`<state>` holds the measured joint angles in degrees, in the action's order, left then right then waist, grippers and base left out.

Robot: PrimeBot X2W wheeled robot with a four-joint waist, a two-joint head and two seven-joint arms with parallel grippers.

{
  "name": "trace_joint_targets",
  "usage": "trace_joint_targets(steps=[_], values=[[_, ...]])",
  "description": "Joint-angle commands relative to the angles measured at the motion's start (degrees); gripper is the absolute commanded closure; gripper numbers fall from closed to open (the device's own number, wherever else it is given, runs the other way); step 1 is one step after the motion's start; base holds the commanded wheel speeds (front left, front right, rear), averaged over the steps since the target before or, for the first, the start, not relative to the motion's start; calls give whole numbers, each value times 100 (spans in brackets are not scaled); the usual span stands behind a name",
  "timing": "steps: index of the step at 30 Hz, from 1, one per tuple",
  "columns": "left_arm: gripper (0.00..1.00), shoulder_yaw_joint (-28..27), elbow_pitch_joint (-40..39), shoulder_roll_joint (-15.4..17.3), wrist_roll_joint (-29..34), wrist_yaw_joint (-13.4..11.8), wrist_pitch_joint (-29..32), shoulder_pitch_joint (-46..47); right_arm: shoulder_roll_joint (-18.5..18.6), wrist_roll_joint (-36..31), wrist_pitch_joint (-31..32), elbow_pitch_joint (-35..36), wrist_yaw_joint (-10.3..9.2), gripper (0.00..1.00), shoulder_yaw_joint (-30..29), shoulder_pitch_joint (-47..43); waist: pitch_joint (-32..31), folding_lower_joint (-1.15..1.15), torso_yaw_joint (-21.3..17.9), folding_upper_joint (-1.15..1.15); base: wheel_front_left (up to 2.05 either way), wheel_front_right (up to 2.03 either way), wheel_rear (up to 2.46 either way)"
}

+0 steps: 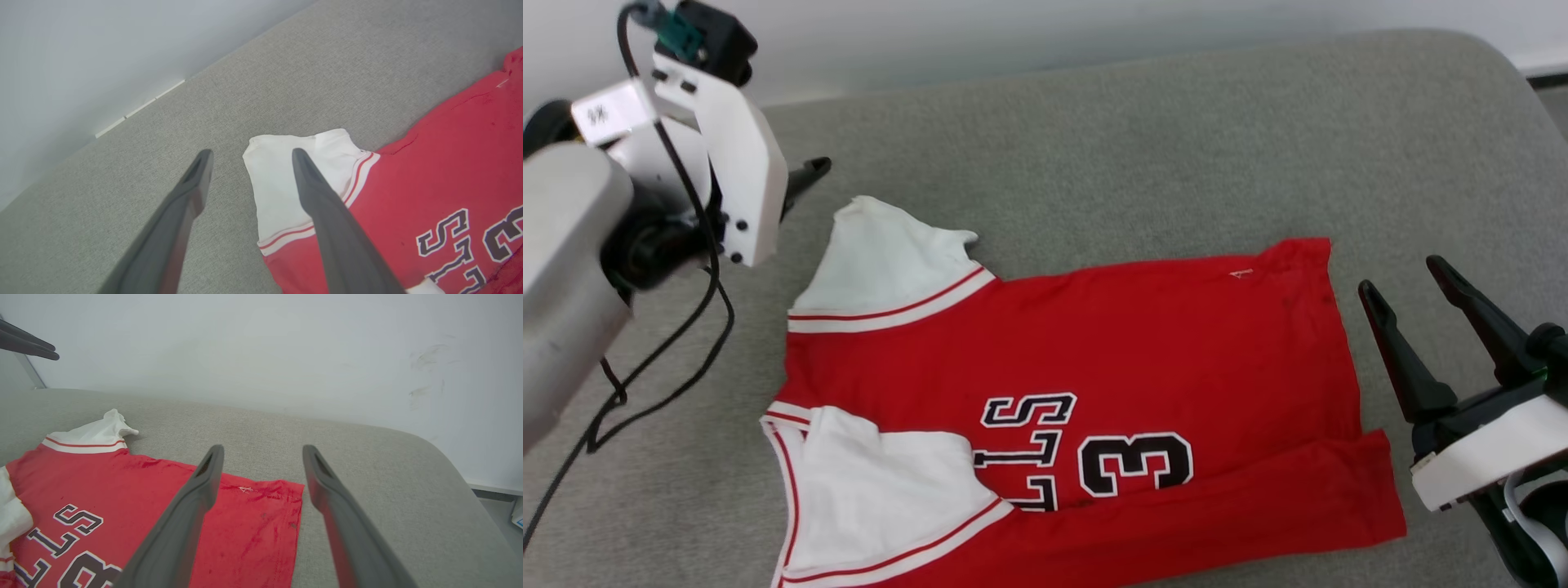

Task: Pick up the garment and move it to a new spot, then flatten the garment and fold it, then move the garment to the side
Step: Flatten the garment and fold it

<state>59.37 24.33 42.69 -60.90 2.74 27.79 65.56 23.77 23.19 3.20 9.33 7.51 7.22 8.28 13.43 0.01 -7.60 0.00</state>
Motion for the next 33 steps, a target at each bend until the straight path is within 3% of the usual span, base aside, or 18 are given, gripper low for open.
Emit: trace_joint_targets(steps=[1, 10, 20, 21, 22, 29, 33], values=[[0, 46, 104, -23, -26, 45, 217, 145, -92, -38, 8, 95, -3, 0, -23, -44, 309, -1, -211, 0, 0, 0, 0], [0, 298, 911, -116, -156, 171, 1951, 1086, -335, -199, 69, 209, -4, 0, 198, 398, 1254, -1, -660, 0, 0, 0, 0], [0, 654, 1248, -210, -248, 317, 2450, 707, -326, -158, -13, -40, -4, 0, 369, 720, 1595, -1, -806, 0, 0, 0, 0], [76, 689, 1256, -223, -259, 332, 2466, 675, -296, -159, -25, -54, -4, 0, 337, 770, 1593, -1, -804, 0, 0, 0, 0], [100, 709, 1266, -237, -274, 353, 2463, 657, -267, -152, -32, -74, -4, 0, 300, 814, 1582, -1, -793, 0, 0, 0, 0], [100, 569, 1193, -232, -245, 423, 2020, 866, 201, -86, 238, -114, -3, 0, 180, 1448, 1241, -1, -646, 0, 0, 0, 0], [100, 637, 994, -273, -169, 456, 1759, 904, 703, 175, 969, -221, -4, 0, 407, 1923, 1008, -1, -439, 0, 0, 0, 0]])
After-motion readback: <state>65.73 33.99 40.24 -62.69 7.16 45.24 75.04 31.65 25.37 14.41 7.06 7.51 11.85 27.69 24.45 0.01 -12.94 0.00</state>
